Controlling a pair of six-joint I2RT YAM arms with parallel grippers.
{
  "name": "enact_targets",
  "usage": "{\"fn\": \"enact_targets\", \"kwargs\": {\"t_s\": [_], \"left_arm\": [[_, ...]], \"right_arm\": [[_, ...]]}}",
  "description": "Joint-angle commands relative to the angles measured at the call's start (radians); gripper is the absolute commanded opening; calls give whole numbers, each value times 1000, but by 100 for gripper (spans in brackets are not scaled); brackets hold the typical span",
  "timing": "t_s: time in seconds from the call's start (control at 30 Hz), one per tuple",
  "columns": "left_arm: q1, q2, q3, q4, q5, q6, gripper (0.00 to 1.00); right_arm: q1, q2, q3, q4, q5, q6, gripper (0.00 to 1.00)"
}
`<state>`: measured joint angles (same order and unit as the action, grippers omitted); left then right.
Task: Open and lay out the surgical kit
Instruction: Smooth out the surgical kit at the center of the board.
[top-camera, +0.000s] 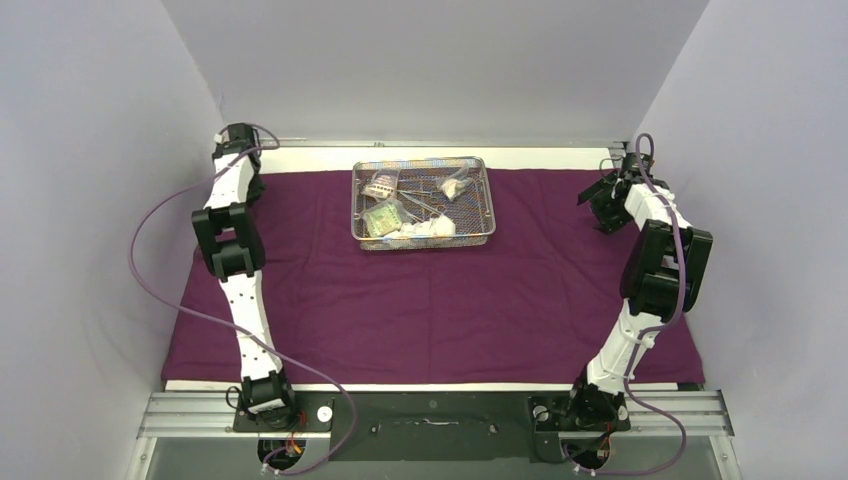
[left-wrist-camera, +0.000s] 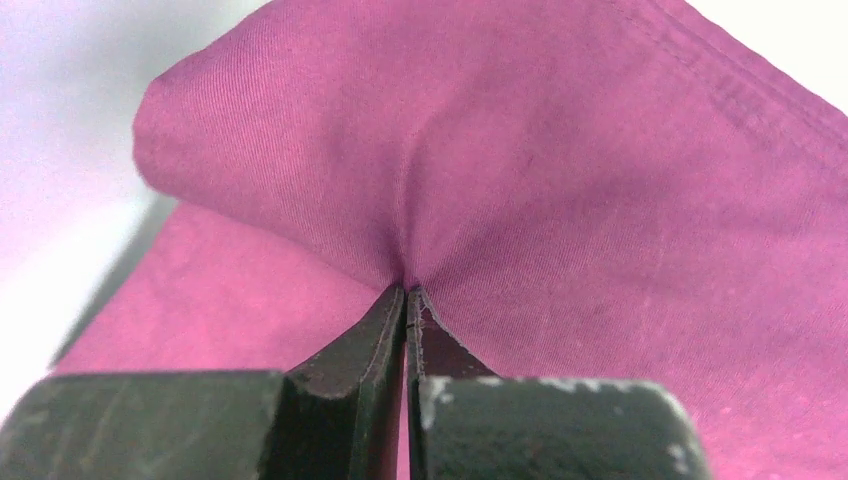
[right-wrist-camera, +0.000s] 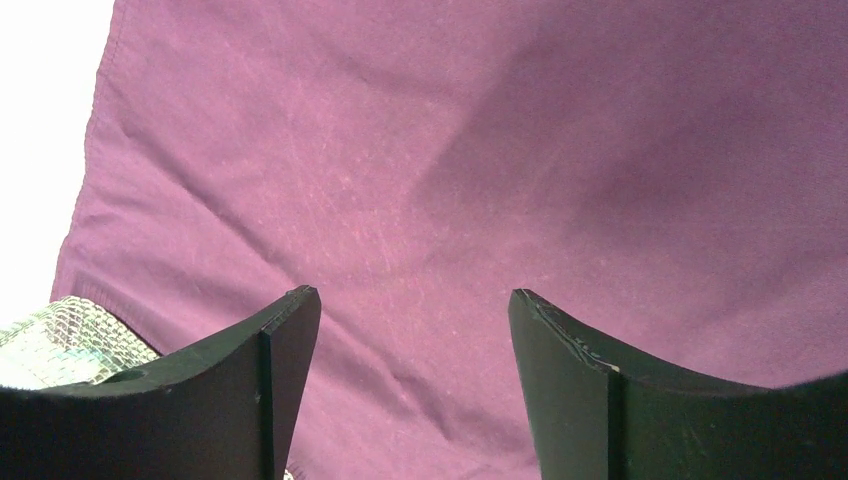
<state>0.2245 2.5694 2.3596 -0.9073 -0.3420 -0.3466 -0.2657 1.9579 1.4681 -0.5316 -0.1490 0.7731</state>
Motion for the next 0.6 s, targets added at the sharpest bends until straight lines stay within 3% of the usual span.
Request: {"fn": "enact_targets", "kwargs": {"t_s": [0.0,0.13,0.37,0.4,0.43,0.5,0.57], "left_arm": [[-88,-192,-132,202,-324,185,0],[-158,-217,-205,336,-508,304,0],[-192,-153,-158,326,-706,325,0],[-191,-142,-141,298,-712,316,7],[-189,-127,-116,258,-716,298,21],[-183,-98,-64,178,-717,242,59],[-177,-80,-23,118,-681,202,71]], "right_arm": [[14,-30,11,23,-19,17,66],[16,-8,47,14,-39,16,65],[16,6,86,-5,-47,2,65],[14,6,87,-4,-49,1,65],[14,6,86,-5,-52,2,65],[14,7,82,-4,-55,0,65],[14,9,81,-3,-58,-2,65]]}}
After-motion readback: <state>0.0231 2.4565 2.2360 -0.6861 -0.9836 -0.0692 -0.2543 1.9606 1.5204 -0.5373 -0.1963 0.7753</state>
